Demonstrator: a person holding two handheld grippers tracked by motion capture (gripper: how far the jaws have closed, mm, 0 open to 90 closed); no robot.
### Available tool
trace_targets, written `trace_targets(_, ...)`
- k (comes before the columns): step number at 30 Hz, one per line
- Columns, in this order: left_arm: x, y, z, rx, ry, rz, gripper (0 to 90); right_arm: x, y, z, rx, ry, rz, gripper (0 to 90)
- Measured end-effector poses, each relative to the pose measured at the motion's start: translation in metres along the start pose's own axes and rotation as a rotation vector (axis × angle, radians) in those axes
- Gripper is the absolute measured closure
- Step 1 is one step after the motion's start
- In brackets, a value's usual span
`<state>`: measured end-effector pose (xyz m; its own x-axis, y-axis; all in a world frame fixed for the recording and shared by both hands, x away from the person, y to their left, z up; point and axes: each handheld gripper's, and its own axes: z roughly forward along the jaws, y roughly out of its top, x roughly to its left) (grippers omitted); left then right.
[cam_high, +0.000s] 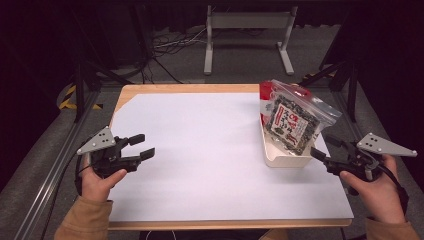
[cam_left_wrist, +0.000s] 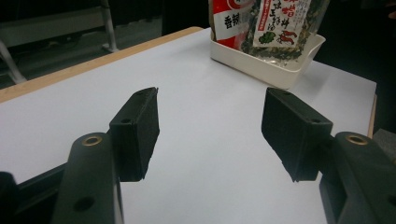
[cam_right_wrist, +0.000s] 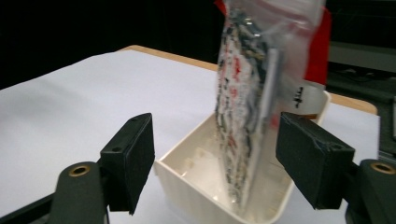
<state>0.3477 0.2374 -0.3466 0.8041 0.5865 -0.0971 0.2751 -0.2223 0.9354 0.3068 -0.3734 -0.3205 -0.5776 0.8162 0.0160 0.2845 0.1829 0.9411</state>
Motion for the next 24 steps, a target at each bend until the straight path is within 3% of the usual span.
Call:
trace_targets(5,-0.004,-0.003,-0.002,0.0,0.003,0.004,37.6,0.016,0.0,0.007,0.001,0.052,-0.017,28.5)
trace_targets(14,-0.011,-0.013,-0.005,-0.009,0.021,0.009,37.5,0.042,-0.01,0.043,-0.028,0.177,-0.05,27.3)
trace_targets(24,-0.013,-0.027,-0.008,-0.009,0.013,0.0,37.2,0.054,-0.029,0.074,0.013,0.223,-0.086,27.2)
